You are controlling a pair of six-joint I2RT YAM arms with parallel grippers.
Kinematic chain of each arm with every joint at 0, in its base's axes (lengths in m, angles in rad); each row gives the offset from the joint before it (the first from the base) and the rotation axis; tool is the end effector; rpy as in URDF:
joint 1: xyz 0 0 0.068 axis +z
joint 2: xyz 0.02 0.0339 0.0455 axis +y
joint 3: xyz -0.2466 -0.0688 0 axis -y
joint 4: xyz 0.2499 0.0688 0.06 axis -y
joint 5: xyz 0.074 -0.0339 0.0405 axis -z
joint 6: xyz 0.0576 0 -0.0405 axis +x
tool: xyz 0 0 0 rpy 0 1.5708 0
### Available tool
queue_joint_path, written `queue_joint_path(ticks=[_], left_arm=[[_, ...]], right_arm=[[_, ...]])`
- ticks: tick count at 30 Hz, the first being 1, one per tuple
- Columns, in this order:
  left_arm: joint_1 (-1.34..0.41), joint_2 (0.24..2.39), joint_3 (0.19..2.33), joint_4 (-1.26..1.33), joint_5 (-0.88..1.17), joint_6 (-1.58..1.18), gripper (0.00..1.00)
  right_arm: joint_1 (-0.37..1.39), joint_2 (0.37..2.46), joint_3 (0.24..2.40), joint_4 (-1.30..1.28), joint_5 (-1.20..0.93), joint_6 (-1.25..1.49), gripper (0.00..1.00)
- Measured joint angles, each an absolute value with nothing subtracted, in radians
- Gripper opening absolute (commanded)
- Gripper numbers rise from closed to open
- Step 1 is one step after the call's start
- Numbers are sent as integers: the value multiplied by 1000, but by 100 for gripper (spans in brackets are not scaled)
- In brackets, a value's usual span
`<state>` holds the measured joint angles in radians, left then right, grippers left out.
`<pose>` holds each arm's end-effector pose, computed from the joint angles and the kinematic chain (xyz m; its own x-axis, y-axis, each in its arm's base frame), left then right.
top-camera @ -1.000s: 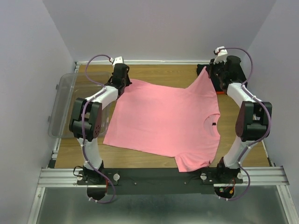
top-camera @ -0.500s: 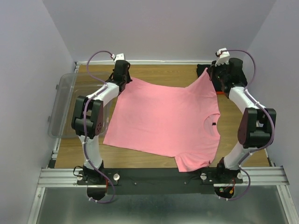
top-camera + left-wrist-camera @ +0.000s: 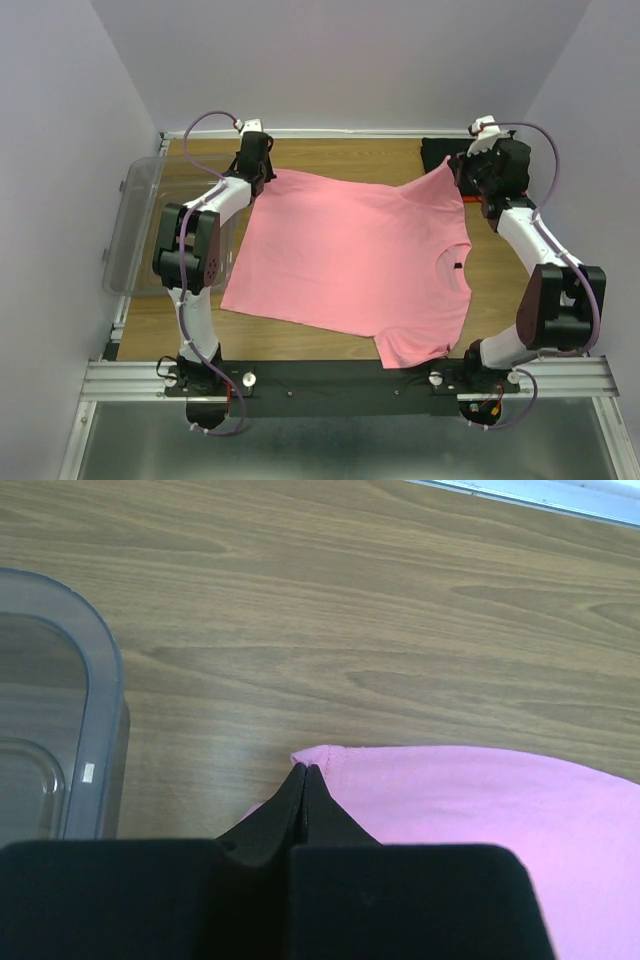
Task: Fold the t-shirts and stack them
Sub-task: Fold the tshirt
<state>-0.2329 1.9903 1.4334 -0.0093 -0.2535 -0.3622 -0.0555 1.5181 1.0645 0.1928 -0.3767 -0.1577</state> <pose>0.4643 -0.0953 0.1880 -0.4943 -0.2353 -0.8369 -0.1686 0.9703 -0.1732 0.3818 0.0000 0.2713 -0.2066 -0.1348 -0.9691 -0.3400 0.9386 -0.0581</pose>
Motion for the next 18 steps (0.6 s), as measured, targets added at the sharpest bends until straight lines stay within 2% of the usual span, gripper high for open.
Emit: queue_joint_path(ticks=[18], left_arm=[[-211,1951,1370,0,-253,-324,0]], right_arm=[[-105,1374,916,185,-376,-168,0]])
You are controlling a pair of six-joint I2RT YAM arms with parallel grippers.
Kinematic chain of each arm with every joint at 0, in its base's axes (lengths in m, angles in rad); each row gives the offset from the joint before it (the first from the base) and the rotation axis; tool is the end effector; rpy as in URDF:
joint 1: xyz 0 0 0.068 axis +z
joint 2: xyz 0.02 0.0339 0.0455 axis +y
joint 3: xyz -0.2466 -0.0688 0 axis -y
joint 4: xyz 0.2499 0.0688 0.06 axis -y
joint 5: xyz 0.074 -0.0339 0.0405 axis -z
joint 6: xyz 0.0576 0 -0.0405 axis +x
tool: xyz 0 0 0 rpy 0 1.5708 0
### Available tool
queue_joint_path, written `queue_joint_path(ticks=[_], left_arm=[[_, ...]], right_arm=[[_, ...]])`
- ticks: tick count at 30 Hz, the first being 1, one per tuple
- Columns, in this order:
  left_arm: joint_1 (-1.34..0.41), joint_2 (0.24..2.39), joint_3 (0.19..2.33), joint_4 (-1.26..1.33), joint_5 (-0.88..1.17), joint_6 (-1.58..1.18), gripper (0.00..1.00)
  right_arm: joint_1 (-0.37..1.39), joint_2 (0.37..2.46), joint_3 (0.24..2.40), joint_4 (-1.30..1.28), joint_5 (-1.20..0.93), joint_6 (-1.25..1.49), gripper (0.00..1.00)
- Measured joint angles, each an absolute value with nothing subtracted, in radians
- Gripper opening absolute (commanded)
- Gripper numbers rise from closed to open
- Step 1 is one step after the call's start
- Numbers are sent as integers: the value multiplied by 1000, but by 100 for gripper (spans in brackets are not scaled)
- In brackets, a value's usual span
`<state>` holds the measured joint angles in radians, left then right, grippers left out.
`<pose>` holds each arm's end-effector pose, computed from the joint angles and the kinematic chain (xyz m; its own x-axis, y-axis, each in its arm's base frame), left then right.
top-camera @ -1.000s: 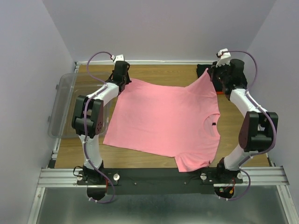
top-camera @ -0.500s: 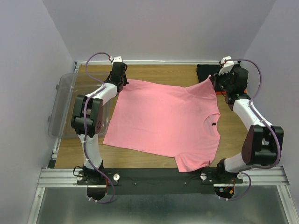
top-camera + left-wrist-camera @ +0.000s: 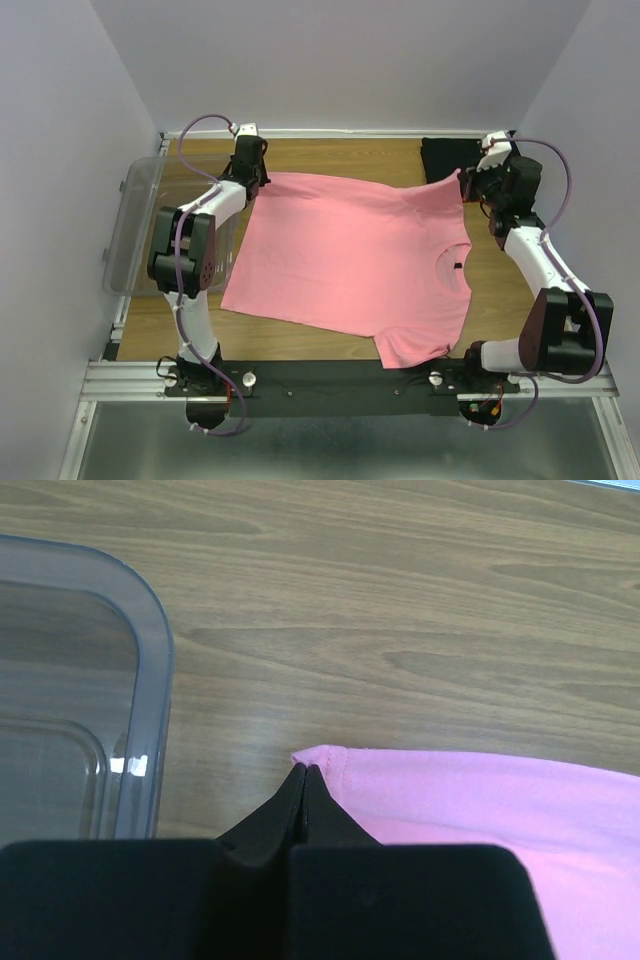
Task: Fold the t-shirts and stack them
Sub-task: Fold the tshirt
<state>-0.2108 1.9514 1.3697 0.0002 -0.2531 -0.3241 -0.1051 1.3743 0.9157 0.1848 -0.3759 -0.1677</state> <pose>0.4546 -0.0825 0.1840 -0.5085 -0.2065 -0.8359 -0.1730 0.9755 -0.1357 0.3456 -0.0152 0.2640 -0.2228 -0.1326 -0.9658 -0.2952 0.9534 -0.0628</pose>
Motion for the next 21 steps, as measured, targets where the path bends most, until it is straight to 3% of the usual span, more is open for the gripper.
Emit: queue_joint_path(ticks=[21], left_arm=[[-210,1883,1296,8,-253,-292,0]], right_arm=[[-133,1305,847,174,-376,-177,1]])
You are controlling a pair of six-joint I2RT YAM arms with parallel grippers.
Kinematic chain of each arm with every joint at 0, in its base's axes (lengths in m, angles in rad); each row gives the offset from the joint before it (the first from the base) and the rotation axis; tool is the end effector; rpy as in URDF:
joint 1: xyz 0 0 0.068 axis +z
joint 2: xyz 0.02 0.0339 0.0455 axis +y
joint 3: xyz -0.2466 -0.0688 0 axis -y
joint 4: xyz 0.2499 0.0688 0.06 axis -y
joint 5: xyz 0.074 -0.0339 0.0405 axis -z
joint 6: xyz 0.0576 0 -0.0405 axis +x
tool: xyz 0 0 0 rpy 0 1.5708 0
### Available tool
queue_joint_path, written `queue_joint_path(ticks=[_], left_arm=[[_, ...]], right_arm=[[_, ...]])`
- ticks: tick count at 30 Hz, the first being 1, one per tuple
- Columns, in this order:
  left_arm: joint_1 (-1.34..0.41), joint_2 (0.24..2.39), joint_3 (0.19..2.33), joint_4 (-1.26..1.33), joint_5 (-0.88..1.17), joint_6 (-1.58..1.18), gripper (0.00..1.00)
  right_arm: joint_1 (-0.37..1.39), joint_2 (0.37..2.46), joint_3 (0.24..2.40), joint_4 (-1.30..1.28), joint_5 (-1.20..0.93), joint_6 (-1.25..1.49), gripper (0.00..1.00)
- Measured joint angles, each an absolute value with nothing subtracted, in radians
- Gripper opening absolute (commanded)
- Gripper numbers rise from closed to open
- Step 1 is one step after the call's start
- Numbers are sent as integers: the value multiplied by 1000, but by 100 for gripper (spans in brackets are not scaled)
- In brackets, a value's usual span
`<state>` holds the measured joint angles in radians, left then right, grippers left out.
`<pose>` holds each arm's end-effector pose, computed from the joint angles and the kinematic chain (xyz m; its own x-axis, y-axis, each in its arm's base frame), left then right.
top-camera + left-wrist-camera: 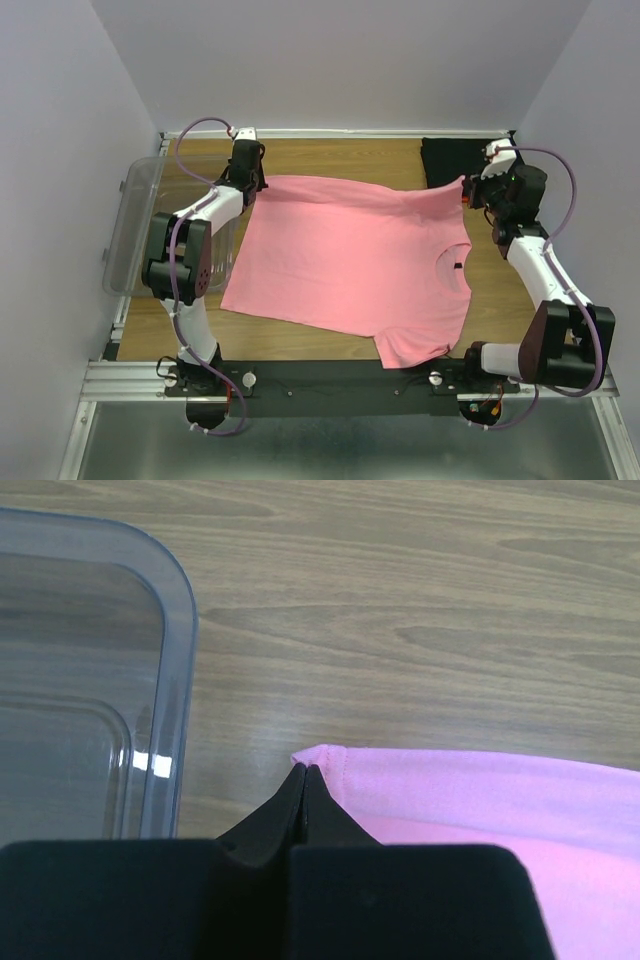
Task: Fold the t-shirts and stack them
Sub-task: Fold the tshirt
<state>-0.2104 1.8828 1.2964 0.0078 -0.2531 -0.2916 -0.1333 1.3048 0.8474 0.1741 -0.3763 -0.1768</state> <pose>0.4389 -0.0790 0.1889 -0.5114 -0.1754 -0.8413 -0.1565 0.9816 -0.1095 0.3283 -0.0227 0.2592 -0.2330 -0.1338 -0.9632 -0.2713 0.9601 -0.0678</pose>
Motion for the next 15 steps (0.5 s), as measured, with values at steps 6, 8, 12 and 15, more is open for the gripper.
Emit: queue_joint_path(ticks=[6,8,12,15], left_arm=[[-210,1879,1279,8,-253,-285,0],[-210,1875,1274,8,-253,-283,0],[-210,1864,1270,8,-253,-280,0],[-210,1861,1267,9,-253,-279,0]], right_arm=[[-139,1291,826,173,-380,-177,0],[-139,1288,816,170,-380,-178,0],[-140,1281,805,162,-381,-184,1],[-143,1279,802,160,-384,-184,0]])
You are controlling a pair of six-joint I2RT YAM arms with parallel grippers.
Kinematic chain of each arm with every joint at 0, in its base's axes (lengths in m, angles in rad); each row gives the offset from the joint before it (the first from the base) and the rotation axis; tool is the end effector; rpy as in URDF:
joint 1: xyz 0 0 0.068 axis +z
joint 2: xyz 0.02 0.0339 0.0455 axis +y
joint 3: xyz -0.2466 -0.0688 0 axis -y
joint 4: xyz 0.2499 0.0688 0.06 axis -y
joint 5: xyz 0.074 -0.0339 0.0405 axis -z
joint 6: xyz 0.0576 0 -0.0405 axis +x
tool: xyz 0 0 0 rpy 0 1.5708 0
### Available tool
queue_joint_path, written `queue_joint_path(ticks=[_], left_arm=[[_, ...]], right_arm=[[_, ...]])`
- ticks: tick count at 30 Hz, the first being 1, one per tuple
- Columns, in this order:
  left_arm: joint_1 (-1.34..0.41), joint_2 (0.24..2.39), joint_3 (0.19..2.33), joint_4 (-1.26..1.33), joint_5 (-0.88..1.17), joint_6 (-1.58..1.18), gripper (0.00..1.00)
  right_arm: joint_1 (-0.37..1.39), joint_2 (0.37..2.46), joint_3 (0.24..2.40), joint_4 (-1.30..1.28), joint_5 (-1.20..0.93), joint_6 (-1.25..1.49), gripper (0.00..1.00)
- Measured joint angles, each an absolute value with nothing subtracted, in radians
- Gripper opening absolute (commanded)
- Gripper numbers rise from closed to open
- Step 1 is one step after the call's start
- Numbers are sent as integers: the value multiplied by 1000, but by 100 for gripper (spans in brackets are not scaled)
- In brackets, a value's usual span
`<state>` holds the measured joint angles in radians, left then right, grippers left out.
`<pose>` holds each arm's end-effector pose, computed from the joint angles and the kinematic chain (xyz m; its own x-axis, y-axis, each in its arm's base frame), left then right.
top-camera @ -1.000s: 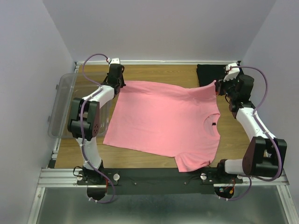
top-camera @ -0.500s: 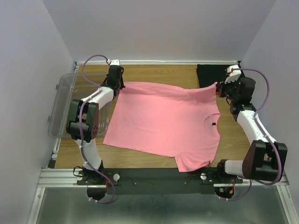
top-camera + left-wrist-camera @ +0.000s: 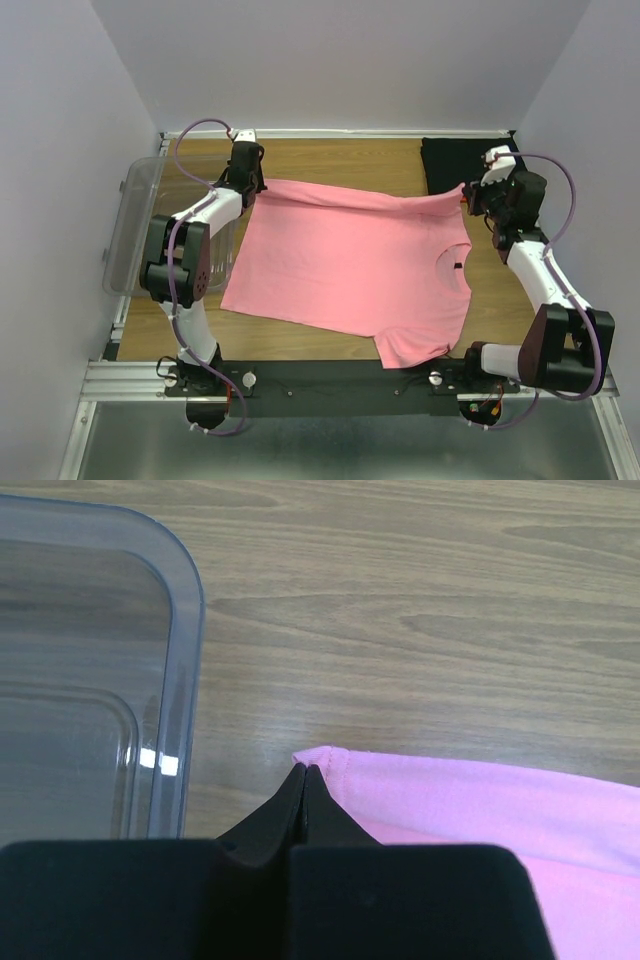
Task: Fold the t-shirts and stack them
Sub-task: Fold the tshirt
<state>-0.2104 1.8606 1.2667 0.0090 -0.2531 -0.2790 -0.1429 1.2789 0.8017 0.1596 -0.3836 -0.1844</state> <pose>0.4327 -0.0777 0.1881 -0.5185 -0.1619 -0.8396 -0.1506 0.9839 -0.0967 0.3194 -0.0242 0.2484 -0.2636 -0.1339 -0.9553 -0.2728 0.9602 -0.0593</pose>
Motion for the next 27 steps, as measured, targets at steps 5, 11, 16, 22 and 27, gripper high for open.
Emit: queue_joint_path(ticks=[5,11,16,22,27], left_arm=[[-210,1851,1260,9,-253,-276,0],[-210,1850,1260,9,-253,-274,0],[-210,1850,1260,9,-253,-272,0],[-210,1850,1260,9,-253,-269,0],[-210,1850,1260,8,-253,-264,0]], right_arm=[[-154,1273,795,154,-389,-184,1],[-165,1250,786,139,-401,-184,1],[-166,1225,775,128,-418,-184,0],[-166,1194,759,118,-435,-187,1],[-170,1184,745,111,-437,-195,1]])
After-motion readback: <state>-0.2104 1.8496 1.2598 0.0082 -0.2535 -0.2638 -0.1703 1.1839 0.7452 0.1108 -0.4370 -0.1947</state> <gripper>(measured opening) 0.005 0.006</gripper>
